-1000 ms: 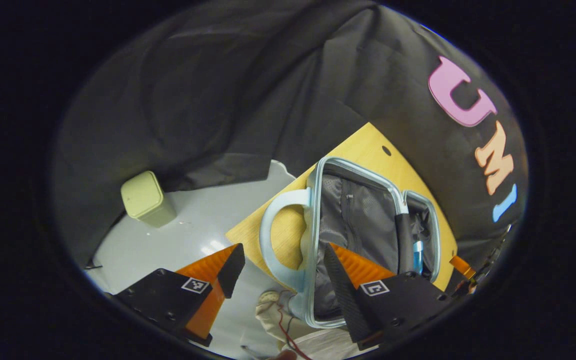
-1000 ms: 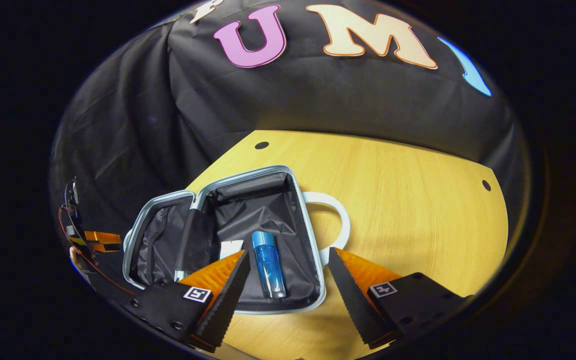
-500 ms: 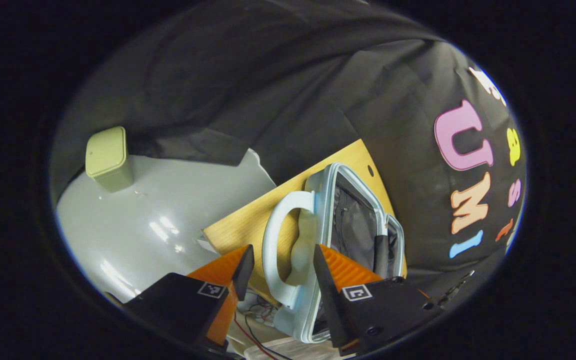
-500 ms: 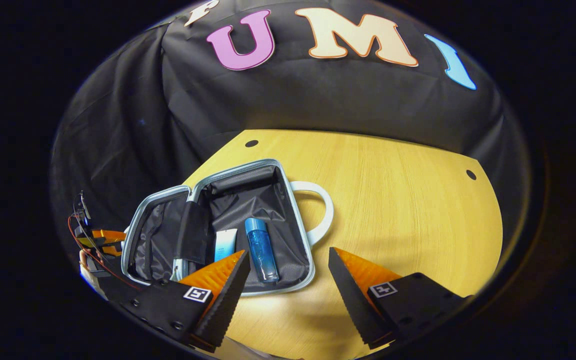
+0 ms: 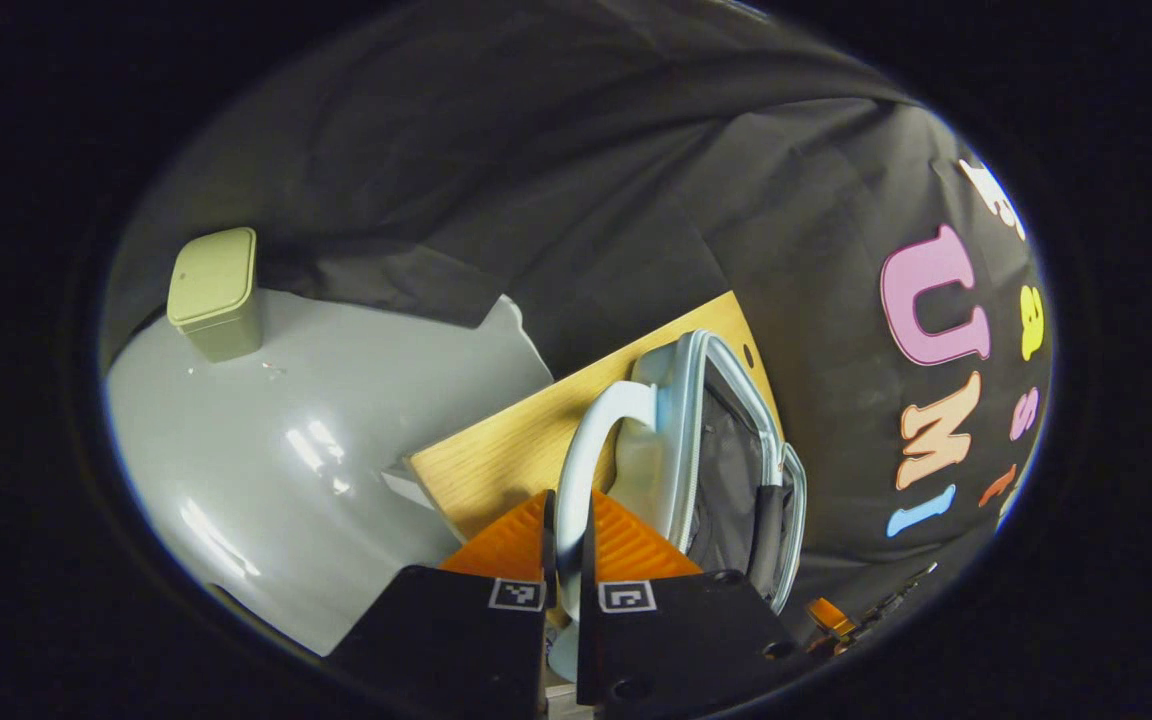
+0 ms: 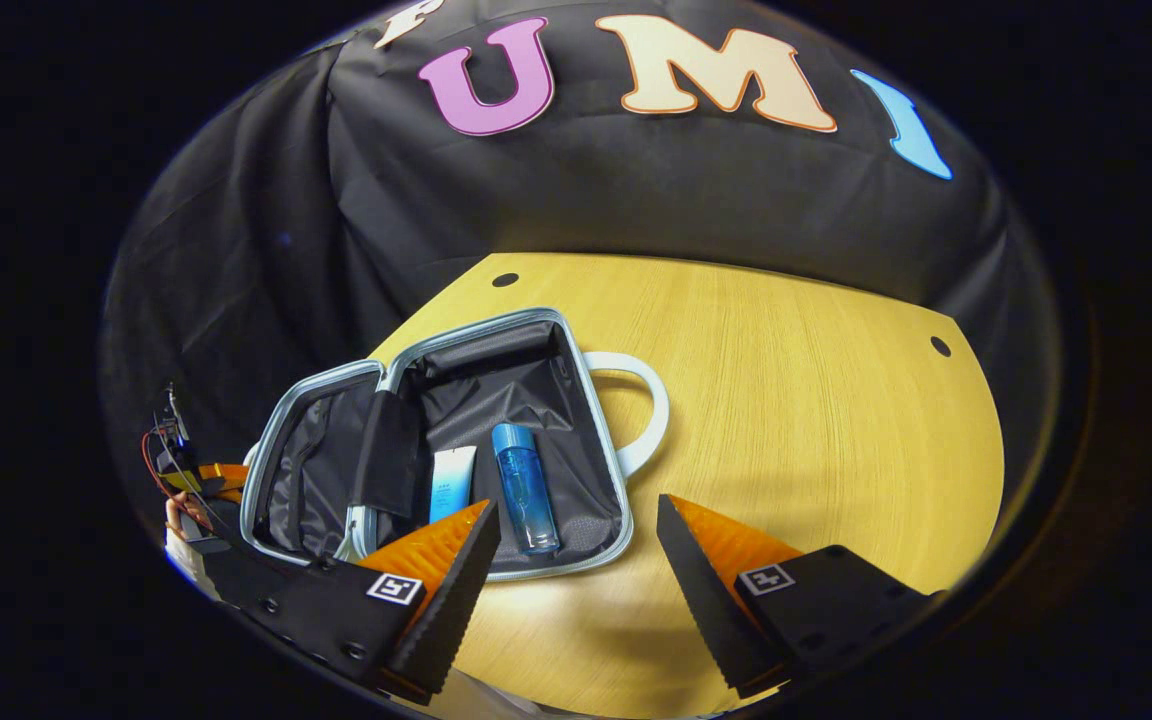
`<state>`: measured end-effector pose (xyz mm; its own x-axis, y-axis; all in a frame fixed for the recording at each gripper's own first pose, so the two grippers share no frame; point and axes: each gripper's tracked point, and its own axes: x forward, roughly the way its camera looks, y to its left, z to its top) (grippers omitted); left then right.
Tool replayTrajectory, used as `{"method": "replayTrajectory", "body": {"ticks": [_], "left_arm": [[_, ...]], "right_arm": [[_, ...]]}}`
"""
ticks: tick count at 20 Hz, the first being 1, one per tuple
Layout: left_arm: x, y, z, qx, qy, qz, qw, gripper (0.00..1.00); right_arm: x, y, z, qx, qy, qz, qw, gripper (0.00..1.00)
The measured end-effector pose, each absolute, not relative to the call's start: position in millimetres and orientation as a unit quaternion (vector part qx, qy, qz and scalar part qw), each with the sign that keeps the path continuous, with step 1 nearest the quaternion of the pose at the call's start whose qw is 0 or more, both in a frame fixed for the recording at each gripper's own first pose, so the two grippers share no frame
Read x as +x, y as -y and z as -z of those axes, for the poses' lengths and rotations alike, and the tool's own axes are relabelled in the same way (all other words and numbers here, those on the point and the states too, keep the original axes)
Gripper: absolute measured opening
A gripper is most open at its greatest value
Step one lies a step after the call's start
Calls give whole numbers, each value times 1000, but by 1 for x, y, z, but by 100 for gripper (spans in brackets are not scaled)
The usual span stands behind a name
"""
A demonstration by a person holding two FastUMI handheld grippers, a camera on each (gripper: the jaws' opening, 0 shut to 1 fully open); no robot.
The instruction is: First open the suitcase, pack the skin care products into it, and then close the suitcase.
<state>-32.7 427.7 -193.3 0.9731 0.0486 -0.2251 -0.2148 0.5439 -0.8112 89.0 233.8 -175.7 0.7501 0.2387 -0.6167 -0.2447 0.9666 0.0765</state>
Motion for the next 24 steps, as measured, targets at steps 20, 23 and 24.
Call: {"method": "replayTrajectory", "body": {"ticks": [20, 23, 24], "left_arm": [[-71, -392, 83, -394, -39, -61, 916, 0], [-76, -384, 60, -395, -26, -56, 917, 0], [-77, -379, 51, -396, -22, -51, 917, 0]], "right_arm": [[94, -215, 180, 21, -320, -143, 937, 98], [94, -210, 179, 33, -317, -141, 937, 98], [94, -209, 181, 35, -315, -141, 938, 98]]}}
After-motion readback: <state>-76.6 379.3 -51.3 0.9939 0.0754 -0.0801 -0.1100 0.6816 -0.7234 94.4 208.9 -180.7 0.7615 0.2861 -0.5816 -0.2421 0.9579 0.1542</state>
